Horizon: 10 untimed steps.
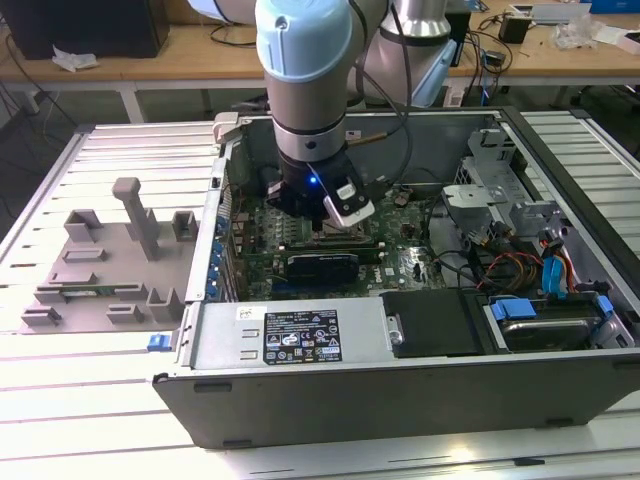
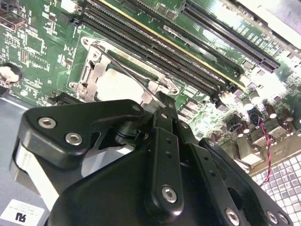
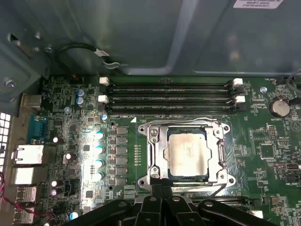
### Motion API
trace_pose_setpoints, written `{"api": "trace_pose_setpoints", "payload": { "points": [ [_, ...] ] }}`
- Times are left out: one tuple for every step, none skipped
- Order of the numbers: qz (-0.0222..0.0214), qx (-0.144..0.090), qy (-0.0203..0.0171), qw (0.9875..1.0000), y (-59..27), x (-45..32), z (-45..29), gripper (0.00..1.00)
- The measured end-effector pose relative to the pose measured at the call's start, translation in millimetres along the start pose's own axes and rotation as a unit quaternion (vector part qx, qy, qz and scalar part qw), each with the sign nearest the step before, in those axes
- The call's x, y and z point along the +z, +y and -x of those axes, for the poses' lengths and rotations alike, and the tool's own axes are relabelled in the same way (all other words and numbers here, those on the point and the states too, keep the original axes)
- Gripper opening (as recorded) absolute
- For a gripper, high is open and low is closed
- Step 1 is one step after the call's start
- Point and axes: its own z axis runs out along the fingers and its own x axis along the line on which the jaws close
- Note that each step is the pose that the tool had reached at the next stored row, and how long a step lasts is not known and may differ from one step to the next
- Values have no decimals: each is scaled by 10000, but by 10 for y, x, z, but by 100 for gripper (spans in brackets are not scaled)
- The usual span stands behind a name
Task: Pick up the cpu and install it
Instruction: 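Install the second cpu locking lever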
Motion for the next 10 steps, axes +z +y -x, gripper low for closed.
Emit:
{"api": "trace_pose_setpoints", "payload": {
  "points": [
    [0, 1, -1, 10000, 9, 1, 0, 11],
    [0, 1, -3, 10000, 20, 3, -1, 11],
    [1, 2, -4, 10000, 50, 0, -1, 11],
    [1, 3, -4, 10000, 63, -18, 1, 11],
    [1, 5, -5, 10000, 74, -38, 3, 11],
    [2, 8, -5, 10000, 83, -50, 6, 11],
    [1, 9, -6, 10000, 86, -54, 7, 11],
    [1, 12, -7, 10000, 89, -57, 9, 11],
    [0, 16, -7, 10000, 92, -62, 21, 11],
    [-1, 23, -9, 10000, 93, -61, 46, 11]
  ]
}}
